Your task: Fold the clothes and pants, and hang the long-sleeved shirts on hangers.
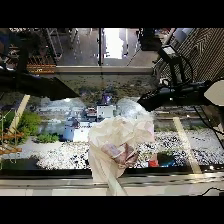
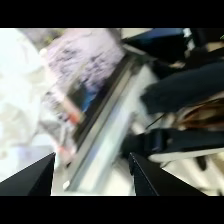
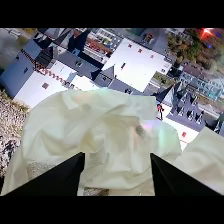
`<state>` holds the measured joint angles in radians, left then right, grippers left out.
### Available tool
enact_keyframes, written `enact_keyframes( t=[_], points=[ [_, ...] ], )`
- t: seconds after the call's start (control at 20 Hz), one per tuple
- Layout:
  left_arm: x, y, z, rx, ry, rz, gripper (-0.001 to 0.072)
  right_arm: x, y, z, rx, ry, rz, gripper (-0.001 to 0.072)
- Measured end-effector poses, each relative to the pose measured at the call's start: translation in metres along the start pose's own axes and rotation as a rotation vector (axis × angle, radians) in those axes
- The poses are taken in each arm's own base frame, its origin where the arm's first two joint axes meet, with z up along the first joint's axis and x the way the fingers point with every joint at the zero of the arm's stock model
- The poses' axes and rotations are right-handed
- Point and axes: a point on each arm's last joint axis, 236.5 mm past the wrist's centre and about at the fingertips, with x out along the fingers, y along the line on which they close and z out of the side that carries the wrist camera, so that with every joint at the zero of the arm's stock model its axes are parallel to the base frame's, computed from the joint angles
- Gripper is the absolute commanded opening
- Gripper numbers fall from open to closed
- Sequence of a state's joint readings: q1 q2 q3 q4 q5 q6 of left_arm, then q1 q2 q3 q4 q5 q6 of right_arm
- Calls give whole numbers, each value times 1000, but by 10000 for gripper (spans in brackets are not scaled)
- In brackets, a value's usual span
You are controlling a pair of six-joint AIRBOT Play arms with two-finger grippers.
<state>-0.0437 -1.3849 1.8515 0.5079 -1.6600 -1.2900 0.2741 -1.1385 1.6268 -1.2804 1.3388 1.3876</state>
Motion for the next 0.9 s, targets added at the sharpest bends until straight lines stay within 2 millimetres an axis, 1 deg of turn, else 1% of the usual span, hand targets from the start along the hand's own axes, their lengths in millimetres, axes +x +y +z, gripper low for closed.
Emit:
enact_keyframes(
  t=[0.05,0.1,0.15,0.2,0.25,0.3,0.4,0.5,0.6,0.75,0.85,0.9],
  points=[
    [11,12,-8,11,43,73,513,9,-3,-8,53,31,12,587],
    [23,29,-17,24,97,175,520,20,-3,-17,104,66,37,592],
    [35,47,-25,38,152,286,527,34,-1,-31,161,116,69,638],
    [49,64,-33,64,205,405,566,49,0,-45,216,168,91,642],
    [62,77,-36,99,245,496,610,66,0,-63,273,226,107,642],
    [78,87,-38,143,278,569,611,82,-1,-79,325,274,121,641],
    [118,106,-44,206,334,651,611,110,0,-106,411,353,141,639],
    [156,133,-55,223,393,702,611,131,-2,-125,469,406,148,626],
    [185,161,-71,209,448,737,610,150,0,-137,513,442,171,561],
    [218,192,-91,168,487,745,610,178,5,-144,563,456,224,560],
    [233,208,-95,126,469,755,610,197,8,-149,596,465,253,545],
    [238,215,-96,107,457,758,609,207,7,-151,609,464,256,449]
  ],
)
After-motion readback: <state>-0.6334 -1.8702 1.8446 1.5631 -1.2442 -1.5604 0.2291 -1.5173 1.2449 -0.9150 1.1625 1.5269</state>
